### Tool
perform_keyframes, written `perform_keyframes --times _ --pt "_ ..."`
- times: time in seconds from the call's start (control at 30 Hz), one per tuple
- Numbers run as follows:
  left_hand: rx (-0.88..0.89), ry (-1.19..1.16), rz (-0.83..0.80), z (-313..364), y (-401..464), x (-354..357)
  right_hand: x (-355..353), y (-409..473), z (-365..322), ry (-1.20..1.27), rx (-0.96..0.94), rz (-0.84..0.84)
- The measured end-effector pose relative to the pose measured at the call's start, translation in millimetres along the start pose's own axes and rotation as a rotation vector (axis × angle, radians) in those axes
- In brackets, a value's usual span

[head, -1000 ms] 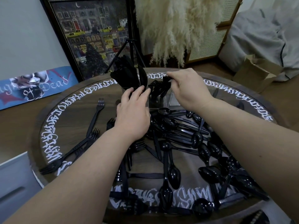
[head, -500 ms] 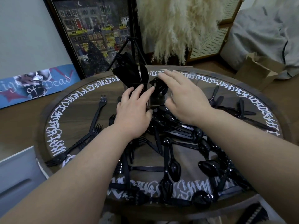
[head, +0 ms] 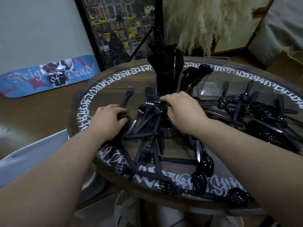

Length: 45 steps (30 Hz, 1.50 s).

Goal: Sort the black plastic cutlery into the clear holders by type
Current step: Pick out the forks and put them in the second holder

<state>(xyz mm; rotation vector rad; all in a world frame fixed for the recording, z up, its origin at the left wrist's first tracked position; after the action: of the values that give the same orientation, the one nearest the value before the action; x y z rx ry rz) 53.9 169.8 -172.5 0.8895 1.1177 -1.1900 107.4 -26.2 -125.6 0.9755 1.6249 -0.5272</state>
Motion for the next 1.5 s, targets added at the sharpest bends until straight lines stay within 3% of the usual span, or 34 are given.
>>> perform_keyframes --times 0.23,0.47,0.7,0.93,1.13,1.3,1.5 --pt "0.039 -0.099 0.034 3.6 -2.2 -3.5 13.8 20.8 -23.1 0.013 -0.041 0.013" --pt "-0.026 -0.197 0.064 5.0 -1.3 -0.6 46.9 38.2 -23.4 -0.089 0.020 -0.208" --pt "-0.045 -0.151 0.058 10.4 -0.9 -2.7 23.6 35.2 -7.1 0.038 0.094 -0.067" --pt "-0.047 -0.244 0.195 16.5 -2.7 -20.5 -20.4 14.5 26.3 0.170 0.222 0.042" --pt "0.039 -0.400 0.238 45.5 -6.0 -40.0 -54.6 -15.2 52.3 0.464 0.365 0.106" --pt "0.132 -0.629 0.149 79.0 -13.7 -36.9 -57.5 -42.7 62.8 0.708 0.458 0.069" --pt "0.121 -0.706 0.189 96.0 -18.5 -41.8 -53.7 -69.7 88.6 0.632 0.559 0.068"
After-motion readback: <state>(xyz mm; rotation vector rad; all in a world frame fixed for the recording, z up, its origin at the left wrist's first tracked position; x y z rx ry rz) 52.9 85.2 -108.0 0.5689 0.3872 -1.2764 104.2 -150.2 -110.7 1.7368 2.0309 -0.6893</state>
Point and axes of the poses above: each hand's wrist, its own y-axis towards the middle knuckle, its own x-axis out of the palm, z = x × y, the point moved 8 cm from there along y, towards the middle knuckle, and after that the axes turned 6 degrees about x, right-handed, at the moved point
